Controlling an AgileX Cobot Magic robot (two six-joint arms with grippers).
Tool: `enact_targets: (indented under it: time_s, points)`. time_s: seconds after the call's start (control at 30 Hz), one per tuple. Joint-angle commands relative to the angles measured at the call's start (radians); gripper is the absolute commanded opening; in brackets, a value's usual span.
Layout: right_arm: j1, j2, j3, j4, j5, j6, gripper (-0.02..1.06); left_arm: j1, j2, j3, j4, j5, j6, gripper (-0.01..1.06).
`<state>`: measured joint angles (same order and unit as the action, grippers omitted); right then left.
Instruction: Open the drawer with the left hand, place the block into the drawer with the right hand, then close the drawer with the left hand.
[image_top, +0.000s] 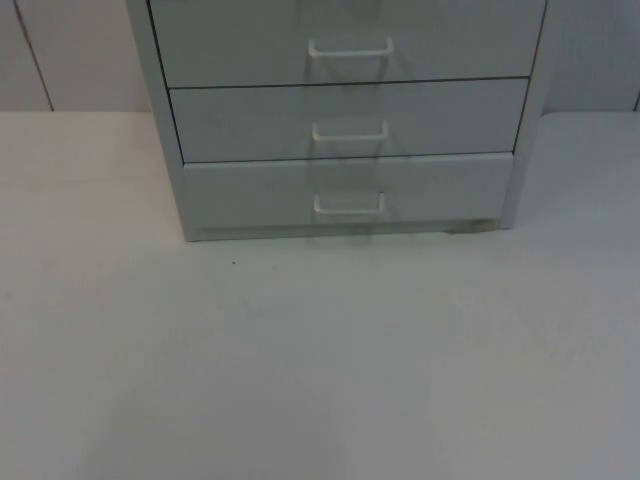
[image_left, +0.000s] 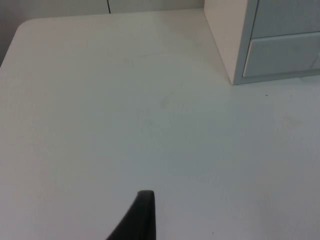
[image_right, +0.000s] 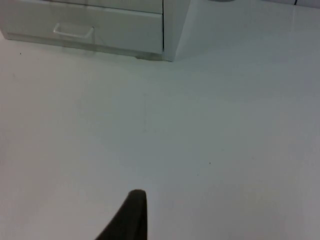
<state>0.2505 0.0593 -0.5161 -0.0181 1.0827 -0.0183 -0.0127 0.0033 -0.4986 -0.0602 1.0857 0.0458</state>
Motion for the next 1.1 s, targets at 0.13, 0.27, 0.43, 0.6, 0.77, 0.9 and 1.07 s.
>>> enact_targets:
  time_s: [0.13, 0.27, 0.43, 0.6, 0.77, 0.9, 1.07]
  points:
    - [-0.127, -0.059, 0.001, 0.001, -0.005, 0.002, 1.05, 0.003, -0.003, 0.004, -0.003, -0.01, -0.002, 1.05]
    - [-0.193, -0.059, -0.009, -0.003, 0.005, 0.007, 1.05, 0.003, -0.003, 0.004, 0.002, -0.01, -0.002, 1.05]
    - [-0.218, -0.059, -0.009, 0.018, -0.008, 0.006, 1.05, 0.003, -0.003, 0.004, 0.0, -0.01, -0.002, 1.05]
    - [-0.218, -0.059, -0.009, 0.024, -0.008, 0.006, 1.05, 0.003, -0.003, 0.004, 0.0, -0.01, -0.002, 1.05]
    - [-0.218, -0.059, -0.009, 0.024, -0.008, 0.006, 1.05, 0.003, -0.003, 0.004, 0.0, -0.01, -0.002, 1.05]
    - [-0.218, -0.059, -0.009, 0.024, -0.008, 0.006, 1.05, 0.003, -0.003, 0.004, 0.0, -0.01, -0.002, 1.05]
    - [-0.218, -0.059, -0.009, 0.024, -0.01, 0.006, 1.05, 0.003, -0.003, 0.004, 0.0, -0.01, -0.002, 1.05]
